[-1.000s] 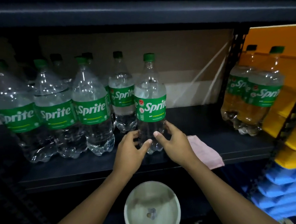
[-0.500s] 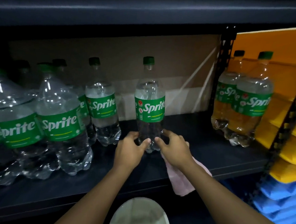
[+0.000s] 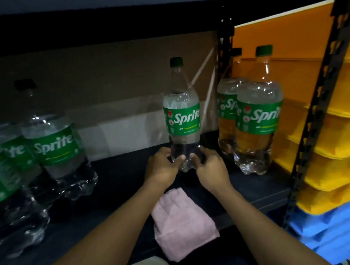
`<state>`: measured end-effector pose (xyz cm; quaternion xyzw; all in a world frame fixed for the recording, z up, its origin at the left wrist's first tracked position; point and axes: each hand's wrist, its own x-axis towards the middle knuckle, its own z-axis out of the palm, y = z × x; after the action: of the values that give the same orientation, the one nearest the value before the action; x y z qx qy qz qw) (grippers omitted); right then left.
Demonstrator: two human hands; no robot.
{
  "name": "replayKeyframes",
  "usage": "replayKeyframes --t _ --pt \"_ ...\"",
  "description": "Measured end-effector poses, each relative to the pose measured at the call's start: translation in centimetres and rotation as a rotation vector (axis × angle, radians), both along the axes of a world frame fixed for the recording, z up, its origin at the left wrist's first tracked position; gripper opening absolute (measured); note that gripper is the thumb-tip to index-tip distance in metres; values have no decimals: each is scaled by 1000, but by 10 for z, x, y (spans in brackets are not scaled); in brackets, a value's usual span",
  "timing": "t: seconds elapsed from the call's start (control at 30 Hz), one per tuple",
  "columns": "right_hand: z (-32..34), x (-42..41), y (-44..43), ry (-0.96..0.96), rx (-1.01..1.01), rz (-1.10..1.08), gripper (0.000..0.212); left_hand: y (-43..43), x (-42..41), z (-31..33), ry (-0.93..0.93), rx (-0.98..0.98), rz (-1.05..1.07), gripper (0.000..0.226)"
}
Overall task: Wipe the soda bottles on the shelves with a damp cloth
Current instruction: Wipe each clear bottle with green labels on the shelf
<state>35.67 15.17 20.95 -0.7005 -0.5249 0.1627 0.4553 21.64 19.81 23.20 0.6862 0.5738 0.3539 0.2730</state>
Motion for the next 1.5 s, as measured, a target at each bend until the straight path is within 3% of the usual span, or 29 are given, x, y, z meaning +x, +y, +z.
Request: replayKeyframes --t 0.13,0.53,0.73,0.9,1.03,1.13,1.23,1.4,1.5 --pt "-9 14 3 76 33 -70 57 5 28 0 5 1 -27 48" --pt "-13 16 4 200 129 -174 41 6 55 3 21 -29 -97 50" --pt "-9 10 -5 128 122 -183 46 3 58 11 60 -60 -153 44" --pt "-5 1 -26 84 88 -189 41 -19 31 12 20 -81 -152 57" --pt "-4 -17 -37 -11 118 -205 26 -42 -30 5 -83 -2 -111 31" --pt "9 -48 -39 -2 158 -105 20 -56 -85 0 -137 88 9 11" --pt "26 -99 -35 36 181 76 23 -72 -139 -2 -211 190 198 6" --pt "31 -181 -18 140 63 344 20 -73 -201 -15 -210 191 385 37" --pt "26 -220 -8 186 -28 432 39 -62 -219 -20 -181 104 342 56"
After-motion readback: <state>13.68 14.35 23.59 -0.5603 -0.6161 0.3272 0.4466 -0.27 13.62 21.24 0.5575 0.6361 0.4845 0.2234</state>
